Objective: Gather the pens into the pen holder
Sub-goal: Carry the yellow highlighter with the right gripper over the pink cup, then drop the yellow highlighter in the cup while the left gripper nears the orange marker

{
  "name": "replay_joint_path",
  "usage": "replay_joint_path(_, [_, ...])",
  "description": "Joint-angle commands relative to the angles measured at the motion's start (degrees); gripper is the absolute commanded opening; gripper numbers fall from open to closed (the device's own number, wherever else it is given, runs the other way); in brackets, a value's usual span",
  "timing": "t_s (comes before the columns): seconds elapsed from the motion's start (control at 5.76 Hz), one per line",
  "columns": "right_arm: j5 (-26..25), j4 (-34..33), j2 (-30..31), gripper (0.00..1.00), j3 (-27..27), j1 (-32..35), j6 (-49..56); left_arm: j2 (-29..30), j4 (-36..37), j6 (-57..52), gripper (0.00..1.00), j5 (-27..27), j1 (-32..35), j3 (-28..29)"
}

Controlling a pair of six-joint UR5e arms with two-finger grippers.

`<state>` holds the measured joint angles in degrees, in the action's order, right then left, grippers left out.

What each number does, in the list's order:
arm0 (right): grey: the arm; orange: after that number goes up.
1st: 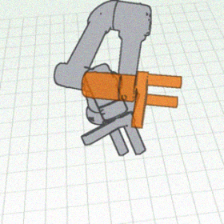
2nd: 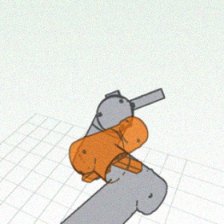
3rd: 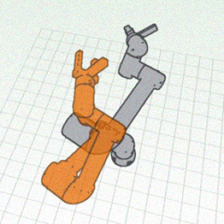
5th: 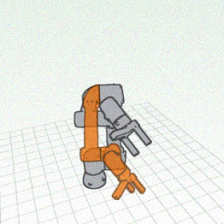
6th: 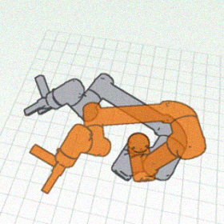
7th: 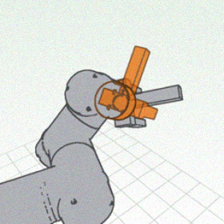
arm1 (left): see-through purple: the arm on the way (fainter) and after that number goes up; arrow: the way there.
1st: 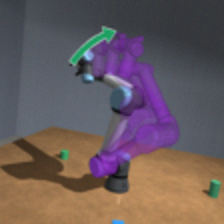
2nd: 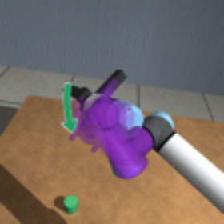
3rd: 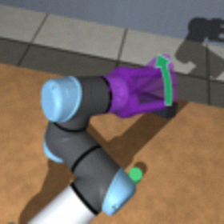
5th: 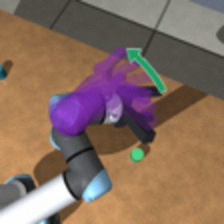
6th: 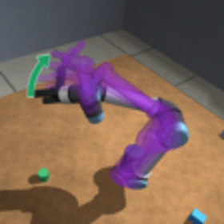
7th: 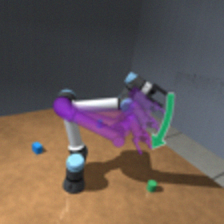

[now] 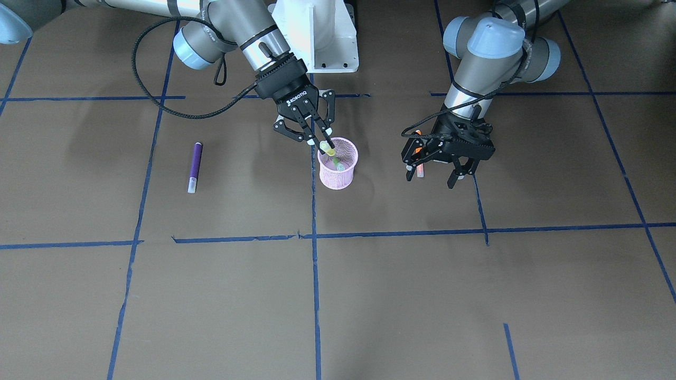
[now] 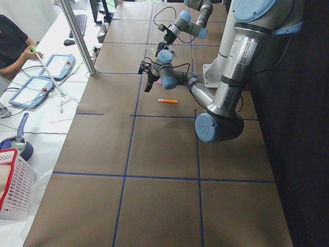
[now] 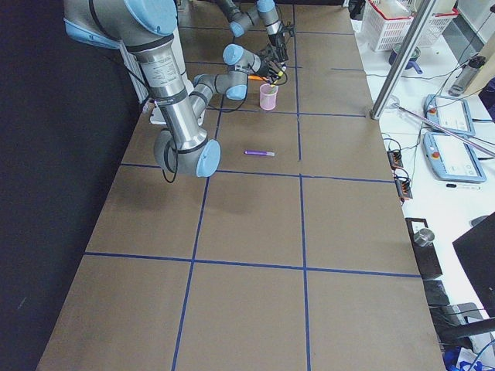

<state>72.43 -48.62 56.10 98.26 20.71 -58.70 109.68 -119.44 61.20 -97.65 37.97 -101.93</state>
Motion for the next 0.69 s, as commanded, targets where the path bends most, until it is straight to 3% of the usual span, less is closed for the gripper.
replay_joint_path(0.0, [-1.15, -0.07, 0.32, 0.31, -0.87, -1.55, -0.01, -0.08, 0.0, -0.03, 1.0, -0.09, 0.0, -0.11])
replay_joint_path(0.17, [-1.15, 0.02, 0.06, 0.54, -1.66, -1.55, -0.35, -0.08, 0.08, 0.06, 1.0, -0.09, 0.0, -0.02])
replay_joint_path(0.35, [-1.15, -0.68, 0.5, 0.94, -2.1, -1.82, -0.45, -0.34, 0.61, 0.06, 1.0, -0.18, -0.18, 0.41])
replay_joint_path(0.52, [-0.89, -0.77, 0.59, 0.99, -1.58, -1.73, -0.45, -0.17, 2.0, 0.06, 1.0, -4.18, -0.18, 0.24])
